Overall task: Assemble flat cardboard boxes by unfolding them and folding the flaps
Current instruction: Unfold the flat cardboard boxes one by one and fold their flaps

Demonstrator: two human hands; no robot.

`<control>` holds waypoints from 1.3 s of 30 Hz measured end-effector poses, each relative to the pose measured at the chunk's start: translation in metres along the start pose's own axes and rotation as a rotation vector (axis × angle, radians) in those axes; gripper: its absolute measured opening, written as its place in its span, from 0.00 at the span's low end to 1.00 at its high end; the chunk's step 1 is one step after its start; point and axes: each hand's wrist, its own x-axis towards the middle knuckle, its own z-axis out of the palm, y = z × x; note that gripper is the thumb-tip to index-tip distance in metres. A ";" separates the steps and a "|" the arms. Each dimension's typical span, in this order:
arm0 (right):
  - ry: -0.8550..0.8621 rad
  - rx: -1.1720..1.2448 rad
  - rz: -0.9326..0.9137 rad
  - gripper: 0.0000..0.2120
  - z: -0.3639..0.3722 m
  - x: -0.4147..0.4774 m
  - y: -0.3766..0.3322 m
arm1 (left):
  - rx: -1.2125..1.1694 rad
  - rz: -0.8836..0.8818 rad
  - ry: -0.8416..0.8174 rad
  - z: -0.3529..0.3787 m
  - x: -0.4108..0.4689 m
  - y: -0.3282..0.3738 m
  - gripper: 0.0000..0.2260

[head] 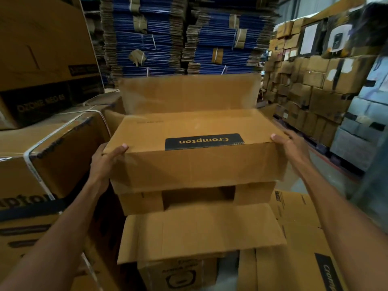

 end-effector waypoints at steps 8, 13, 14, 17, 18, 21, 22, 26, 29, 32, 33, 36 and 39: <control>-0.033 0.342 0.072 0.44 0.008 -0.037 0.025 | -0.086 -0.052 -0.004 -0.006 -0.033 -0.026 0.47; -0.197 0.414 0.192 0.40 0.019 -0.076 0.072 | -0.045 -0.234 -0.139 -0.009 -0.066 -0.071 0.36; -0.232 0.411 0.224 0.37 0.023 -0.079 0.079 | -0.039 -0.272 -0.164 -0.009 -0.070 -0.075 0.37; -0.219 0.338 0.265 0.41 0.028 -0.075 0.091 | 0.025 -0.327 -0.150 -0.008 -0.068 -0.080 0.48; -0.203 0.299 0.250 0.47 0.028 -0.072 0.090 | 0.065 -0.333 -0.126 -0.009 -0.063 -0.079 0.49; -0.165 0.222 0.192 0.52 0.022 -0.044 0.091 | 0.183 -0.297 -0.060 -0.009 -0.050 -0.052 0.45; -0.147 0.195 0.171 0.50 0.018 -0.037 0.078 | 0.214 -0.264 -0.052 -0.010 -0.044 -0.040 0.44; -0.102 0.049 0.031 0.30 0.000 -0.011 0.004 | 0.389 -0.069 -0.038 -0.019 -0.017 0.018 0.35; -0.143 -0.032 -0.088 0.27 -0.010 0.010 -0.040 | 0.563 -0.013 -0.051 -0.017 0.006 0.055 0.37; -0.251 -0.328 -0.142 0.22 0.002 0.018 -0.064 | 0.763 -0.048 -0.154 -0.011 0.021 0.068 0.39; -0.309 -0.472 -0.140 0.20 0.008 0.015 -0.068 | 0.839 -0.055 -0.205 -0.009 0.022 0.066 0.36; -0.470 -0.804 -0.146 0.21 0.035 -0.003 -0.060 | 1.030 -0.066 -0.298 -0.004 0.027 0.037 0.30; -0.526 -0.878 -0.387 0.23 0.069 -0.033 -0.058 | 1.165 -0.081 -0.273 0.001 0.031 0.006 0.34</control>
